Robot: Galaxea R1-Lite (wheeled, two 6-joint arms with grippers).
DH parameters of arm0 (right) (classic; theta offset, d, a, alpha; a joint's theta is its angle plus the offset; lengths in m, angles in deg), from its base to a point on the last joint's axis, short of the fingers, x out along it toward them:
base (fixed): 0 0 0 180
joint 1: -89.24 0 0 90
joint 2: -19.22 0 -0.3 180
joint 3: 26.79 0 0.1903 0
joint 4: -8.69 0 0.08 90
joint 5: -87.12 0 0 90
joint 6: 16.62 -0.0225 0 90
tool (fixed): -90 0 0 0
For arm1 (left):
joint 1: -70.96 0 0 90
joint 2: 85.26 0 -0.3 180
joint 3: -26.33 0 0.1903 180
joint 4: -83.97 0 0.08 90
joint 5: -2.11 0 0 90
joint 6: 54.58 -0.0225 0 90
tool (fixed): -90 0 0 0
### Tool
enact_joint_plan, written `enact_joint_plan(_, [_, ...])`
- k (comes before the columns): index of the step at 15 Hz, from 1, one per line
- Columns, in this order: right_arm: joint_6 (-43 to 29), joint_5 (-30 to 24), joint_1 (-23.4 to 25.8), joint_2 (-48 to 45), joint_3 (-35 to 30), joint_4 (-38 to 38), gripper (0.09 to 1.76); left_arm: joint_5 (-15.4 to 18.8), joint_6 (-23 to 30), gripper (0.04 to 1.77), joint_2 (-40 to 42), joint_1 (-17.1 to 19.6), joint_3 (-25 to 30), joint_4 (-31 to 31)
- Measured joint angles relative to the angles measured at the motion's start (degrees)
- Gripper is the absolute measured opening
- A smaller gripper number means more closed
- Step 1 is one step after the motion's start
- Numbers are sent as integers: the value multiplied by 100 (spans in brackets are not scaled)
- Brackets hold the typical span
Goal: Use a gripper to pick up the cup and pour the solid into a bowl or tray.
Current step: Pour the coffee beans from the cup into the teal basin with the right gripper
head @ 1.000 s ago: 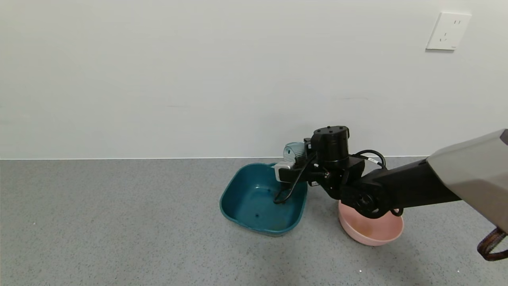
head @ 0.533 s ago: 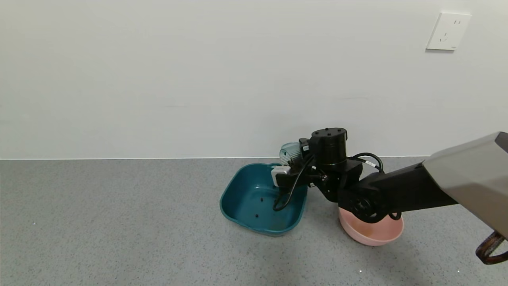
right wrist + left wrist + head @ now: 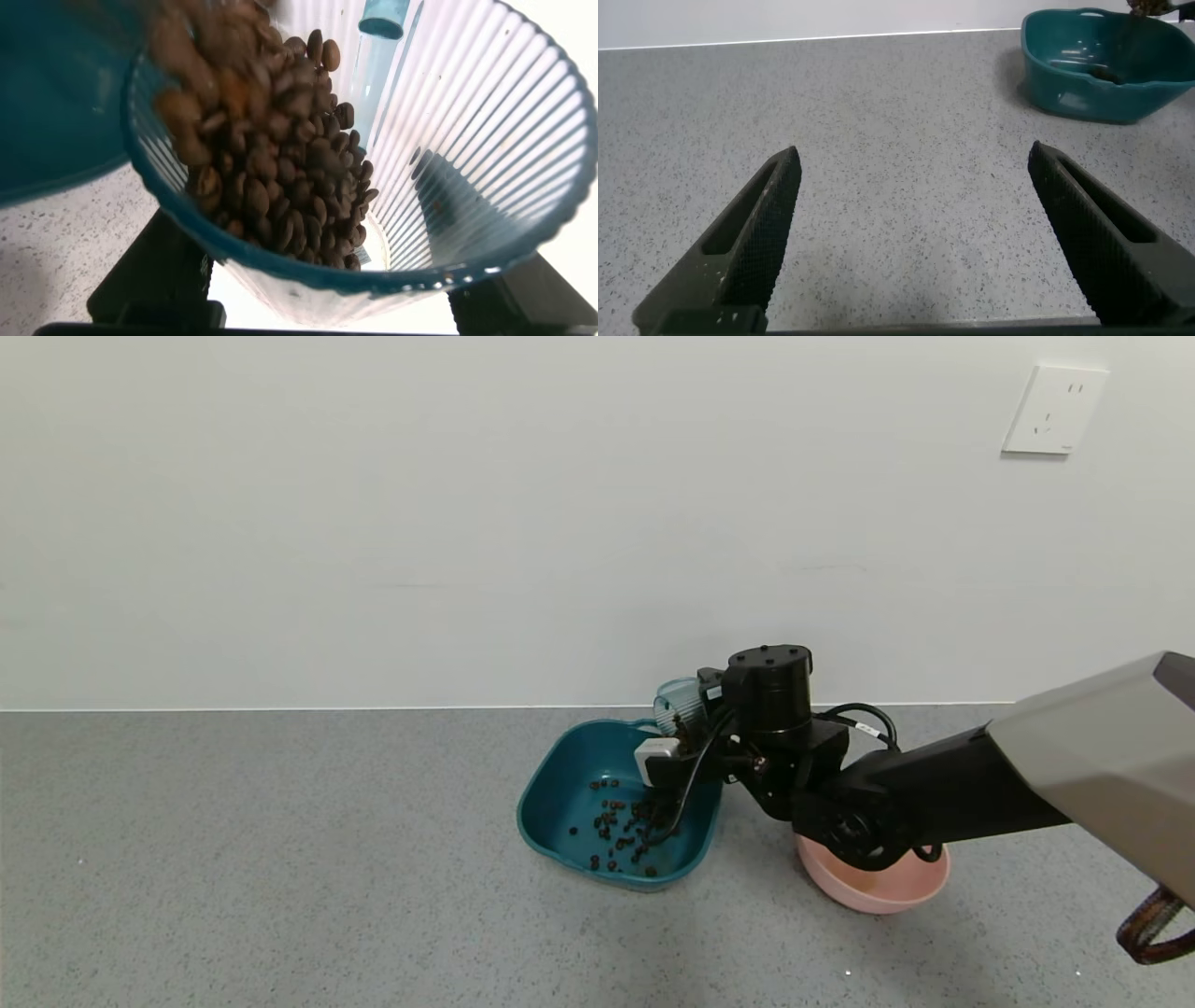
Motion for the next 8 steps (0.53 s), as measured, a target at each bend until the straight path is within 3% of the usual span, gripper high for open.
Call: enact_joint_plan(8, [113,6,-28,-10,-63,-22,137,0,0,175,0,0,0,-2])
